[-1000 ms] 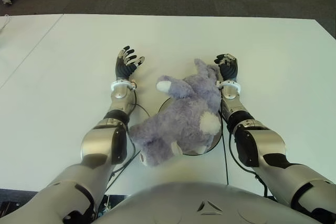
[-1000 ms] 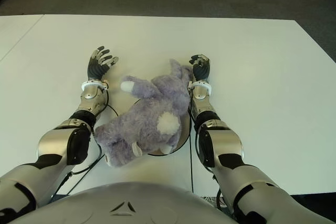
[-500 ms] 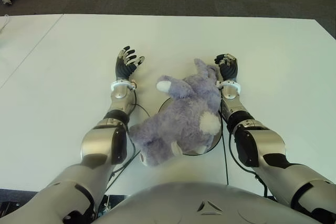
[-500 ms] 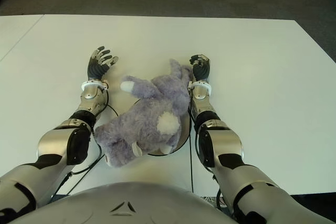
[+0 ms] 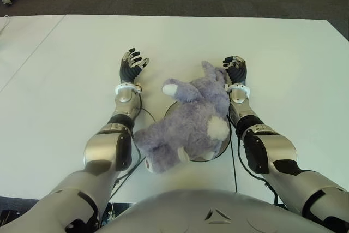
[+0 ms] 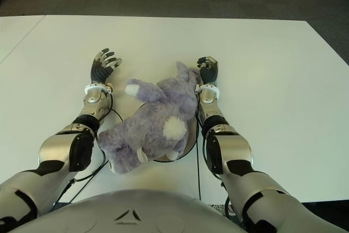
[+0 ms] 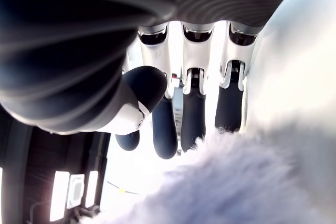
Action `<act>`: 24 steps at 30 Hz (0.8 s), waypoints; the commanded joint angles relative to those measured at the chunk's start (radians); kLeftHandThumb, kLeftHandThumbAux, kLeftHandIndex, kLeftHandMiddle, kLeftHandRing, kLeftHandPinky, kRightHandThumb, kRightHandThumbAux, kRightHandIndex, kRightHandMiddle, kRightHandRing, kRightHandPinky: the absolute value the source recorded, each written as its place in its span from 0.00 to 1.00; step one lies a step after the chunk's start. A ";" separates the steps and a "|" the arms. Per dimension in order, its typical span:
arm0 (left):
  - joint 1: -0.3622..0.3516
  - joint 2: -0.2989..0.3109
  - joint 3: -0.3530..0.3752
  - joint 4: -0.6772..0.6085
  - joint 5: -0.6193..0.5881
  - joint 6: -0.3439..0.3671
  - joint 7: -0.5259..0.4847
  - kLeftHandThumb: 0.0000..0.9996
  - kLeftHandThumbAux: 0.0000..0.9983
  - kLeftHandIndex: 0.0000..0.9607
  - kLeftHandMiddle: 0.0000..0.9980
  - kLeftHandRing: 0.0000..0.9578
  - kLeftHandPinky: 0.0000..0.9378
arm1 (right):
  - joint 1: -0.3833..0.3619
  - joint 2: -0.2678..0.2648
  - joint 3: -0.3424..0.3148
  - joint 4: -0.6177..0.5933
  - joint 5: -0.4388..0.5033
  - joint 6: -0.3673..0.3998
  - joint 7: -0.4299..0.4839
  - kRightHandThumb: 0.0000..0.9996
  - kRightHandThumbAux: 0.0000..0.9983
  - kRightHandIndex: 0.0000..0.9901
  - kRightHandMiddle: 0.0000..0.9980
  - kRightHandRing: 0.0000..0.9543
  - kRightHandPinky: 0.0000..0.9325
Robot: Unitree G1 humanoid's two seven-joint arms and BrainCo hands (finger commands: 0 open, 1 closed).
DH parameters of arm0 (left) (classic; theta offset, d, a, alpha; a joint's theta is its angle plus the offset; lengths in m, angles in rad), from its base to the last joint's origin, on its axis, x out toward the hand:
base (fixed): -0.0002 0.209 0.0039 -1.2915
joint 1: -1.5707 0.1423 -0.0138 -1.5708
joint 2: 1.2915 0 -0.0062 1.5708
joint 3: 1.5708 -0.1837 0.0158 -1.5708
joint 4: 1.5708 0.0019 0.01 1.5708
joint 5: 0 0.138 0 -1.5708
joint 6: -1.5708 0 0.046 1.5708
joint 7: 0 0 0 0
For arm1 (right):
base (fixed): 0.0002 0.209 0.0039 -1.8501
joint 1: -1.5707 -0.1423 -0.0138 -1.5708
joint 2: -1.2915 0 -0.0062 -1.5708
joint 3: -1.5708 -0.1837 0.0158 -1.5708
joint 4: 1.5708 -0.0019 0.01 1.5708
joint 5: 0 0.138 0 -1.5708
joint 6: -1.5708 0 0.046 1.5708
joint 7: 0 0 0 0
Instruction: Put the doll into the plate.
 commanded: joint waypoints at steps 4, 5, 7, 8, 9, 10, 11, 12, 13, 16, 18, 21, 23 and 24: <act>0.137 -0.026 0.008 0.088 -0.001 0.109 0.001 0.16 0.81 0.17 0.22 0.25 0.29 | 0.181 0.038 -0.003 0.116 0.007 0.093 0.007 0.95 0.66 0.43 0.44 0.56 0.50; 0.137 -0.026 0.008 0.088 -0.001 0.107 0.001 0.16 0.81 0.18 0.22 0.25 0.29 | 0.181 0.038 -0.002 0.116 0.007 0.093 0.007 0.95 0.66 0.43 0.44 0.56 0.51; 0.138 -0.027 0.008 0.088 -0.002 0.102 0.002 0.16 0.82 0.18 0.22 0.25 0.30 | 0.181 0.038 -0.002 0.116 0.006 0.091 0.006 0.95 0.66 0.43 0.44 0.56 0.51; 0.138 -0.027 0.009 0.088 -0.002 0.100 0.002 0.18 0.83 0.19 0.22 0.25 0.30 | 0.181 0.038 -0.001 0.116 0.006 0.091 0.006 0.95 0.66 0.43 0.45 0.55 0.49; 0.138 -0.027 0.009 0.088 -0.002 0.100 0.002 0.18 0.83 0.19 0.22 0.25 0.30 | 0.182 0.038 -0.001 0.116 0.005 0.089 0.004 0.95 0.66 0.43 0.45 0.55 0.49; 0.138 -0.028 0.010 0.088 -0.003 0.099 0.002 0.19 0.83 0.19 0.22 0.25 0.30 | 0.182 0.038 0.000 0.116 0.005 0.089 0.004 0.95 0.66 0.43 0.46 0.54 0.48; 0.138 -0.027 0.009 0.088 -0.002 0.102 0.002 0.19 0.83 0.19 0.22 0.25 0.31 | 0.182 0.038 0.000 0.116 0.004 0.086 0.002 0.95 0.66 0.43 0.46 0.54 0.47; 0.137 -0.027 0.009 0.088 -0.002 0.104 0.002 0.19 0.83 0.18 0.22 0.25 0.31 | 0.182 0.038 0.000 0.115 0.004 0.084 0.000 0.95 0.66 0.43 0.46 0.52 0.42; 0.136 -0.027 0.008 0.088 -0.001 0.107 0.002 0.19 0.83 0.17 0.23 0.25 0.32 | 0.183 0.039 0.001 0.115 0.004 0.082 -0.002 0.95 0.66 0.43 0.47 0.52 0.40; 0.136 -0.026 0.008 0.088 -0.001 0.109 0.004 0.19 0.83 0.17 0.23 0.26 0.32 | 0.183 0.038 0.002 0.115 0.004 0.082 -0.002 0.95 0.66 0.43 0.47 0.50 0.37; 0.136 -0.026 0.007 0.089 0.000 0.110 0.005 0.19 0.83 0.17 0.23 0.26 0.32 | 0.183 0.038 0.002 0.115 0.005 0.082 -0.003 0.95 0.66 0.43 0.47 0.49 0.36; 0.135 -0.026 0.006 0.089 0.002 0.115 0.010 0.20 0.83 0.16 0.23 0.27 0.32 | 0.183 0.038 0.004 0.115 0.005 0.082 -0.003 0.95 0.67 0.43 0.48 0.47 0.31; 0.134 -0.026 0.005 0.089 0.003 0.117 0.013 0.21 0.82 0.18 0.23 0.27 0.32 | 0.182 0.038 0.004 0.115 0.005 0.084 -0.002 0.95 0.67 0.43 0.48 0.47 0.34; 0.134 -0.026 0.005 0.089 0.003 0.118 0.014 0.21 0.82 0.18 0.24 0.27 0.32 | 0.182 0.038 0.005 0.115 0.005 0.085 -0.001 0.95 0.67 0.43 0.48 0.47 0.34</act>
